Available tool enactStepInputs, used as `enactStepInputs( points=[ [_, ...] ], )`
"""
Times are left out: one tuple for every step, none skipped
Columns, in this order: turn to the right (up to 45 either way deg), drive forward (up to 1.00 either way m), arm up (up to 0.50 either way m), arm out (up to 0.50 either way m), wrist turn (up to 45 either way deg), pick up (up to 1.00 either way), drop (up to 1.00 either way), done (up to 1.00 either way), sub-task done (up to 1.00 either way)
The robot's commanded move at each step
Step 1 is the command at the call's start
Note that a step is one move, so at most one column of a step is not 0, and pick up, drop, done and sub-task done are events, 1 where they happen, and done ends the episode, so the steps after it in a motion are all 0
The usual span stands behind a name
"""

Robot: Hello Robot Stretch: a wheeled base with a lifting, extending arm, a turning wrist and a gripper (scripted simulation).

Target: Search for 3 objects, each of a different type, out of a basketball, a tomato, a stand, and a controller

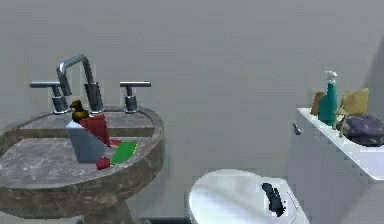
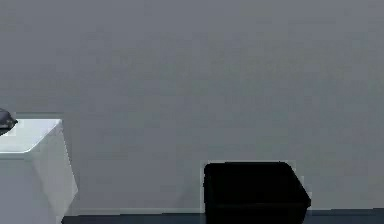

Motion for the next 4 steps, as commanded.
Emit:
enactStepInputs(
  points=[
    [-24.0,0.0,0.0,0.0,0.0,0.0,0.0,0.0,0.0],
    [0.0,0.0,0.0,0.0,0.0,0.0,0.0,0.0,1.0],
    [-45.0,0.0,0.0,0.0,0.0,0.0,0.0,0.0,0.0],
    [-45.0,0.0,0.0,0.0,0.0,0.0,0.0,0.0,0.0]
  ],
)
